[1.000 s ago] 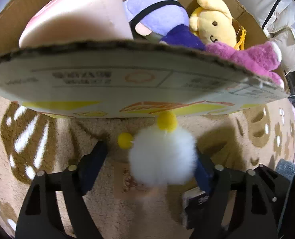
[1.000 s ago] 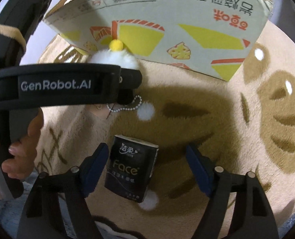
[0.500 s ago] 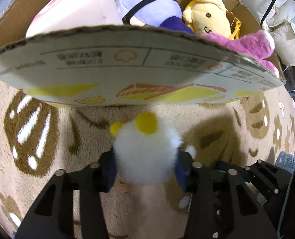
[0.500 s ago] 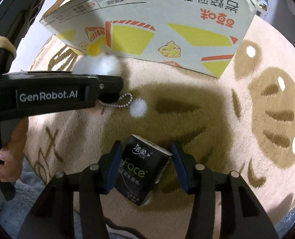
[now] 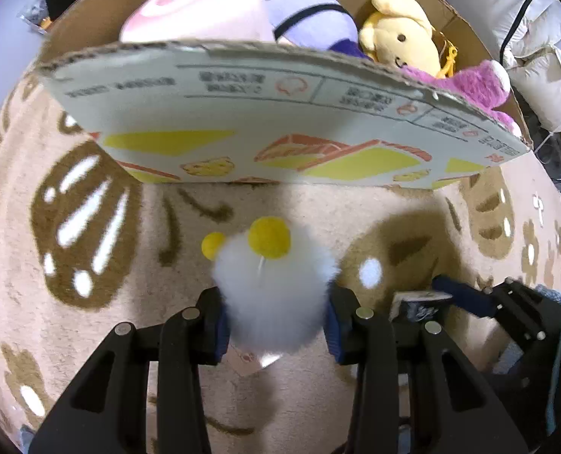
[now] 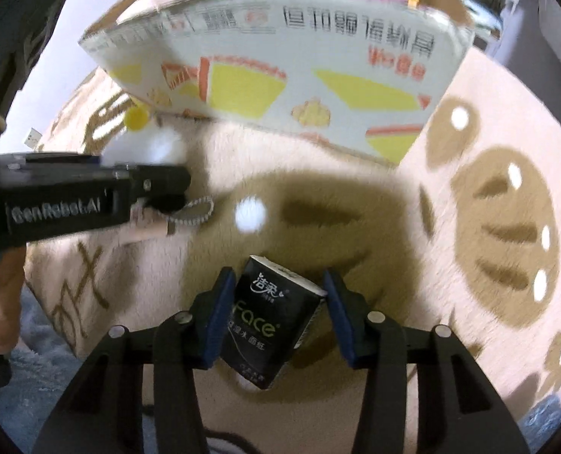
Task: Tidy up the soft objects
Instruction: 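Grasp the white pom-pom with the left gripper while the right grasps the Face pack, then carry the pom-pom and Face pack over the box and open both grippers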
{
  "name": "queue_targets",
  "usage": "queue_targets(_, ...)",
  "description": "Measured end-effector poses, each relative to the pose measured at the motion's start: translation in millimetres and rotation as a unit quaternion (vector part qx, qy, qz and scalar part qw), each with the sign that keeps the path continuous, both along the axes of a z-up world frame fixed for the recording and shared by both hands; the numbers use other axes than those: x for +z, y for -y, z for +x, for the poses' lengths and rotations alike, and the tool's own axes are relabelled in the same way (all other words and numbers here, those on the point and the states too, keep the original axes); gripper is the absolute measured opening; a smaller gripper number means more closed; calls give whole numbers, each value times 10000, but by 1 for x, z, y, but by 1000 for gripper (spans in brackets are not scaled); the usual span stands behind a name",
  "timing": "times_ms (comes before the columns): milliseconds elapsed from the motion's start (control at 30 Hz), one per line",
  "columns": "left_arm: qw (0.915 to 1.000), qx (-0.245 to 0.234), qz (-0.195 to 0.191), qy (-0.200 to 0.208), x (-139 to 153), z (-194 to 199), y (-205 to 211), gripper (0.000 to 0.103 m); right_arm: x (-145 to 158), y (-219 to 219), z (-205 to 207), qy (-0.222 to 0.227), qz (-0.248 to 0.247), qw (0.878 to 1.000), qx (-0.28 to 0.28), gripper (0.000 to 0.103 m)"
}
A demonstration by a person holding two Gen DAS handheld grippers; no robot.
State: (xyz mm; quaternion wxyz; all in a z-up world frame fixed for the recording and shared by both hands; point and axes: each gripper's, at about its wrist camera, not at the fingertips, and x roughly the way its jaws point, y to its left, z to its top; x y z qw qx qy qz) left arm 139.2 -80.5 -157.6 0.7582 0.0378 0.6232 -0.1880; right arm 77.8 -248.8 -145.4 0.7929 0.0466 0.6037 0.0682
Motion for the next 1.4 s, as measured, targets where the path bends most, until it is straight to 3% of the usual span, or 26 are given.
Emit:
queue_targets(233,9990,155,-29,413,25,-12,-18,38,26,1,-1,666,-307,9973,8,49)
queue_targets(400,9959,402,-38,815,49,-29,-36,38,44,16,2,1141,-238,9932,-77,48)
queue_targets(567,9892,590,-14,1343,73,-38,-46,38,65,24,-2,1543,44,9878,-212,48)
queue_targets(767,9792,639,12,1924,100,-44,-34,38,92,21,-7,2319,31,9724,-264,48)
queue_targets(967,9649,673,-91,2535,123,-51,-31,38,113,16,-6,2868,-31,9572,-397,48)
queue_targets(1200,9377,733,-215,3389,146,-57,-29,38,127,18,3,3236,-200,9445,-536,48)
queue_targets(1400,9241,689,-237,3751,154,-46,-23,38,134,20,8,3496,-190,9349,-580,48)
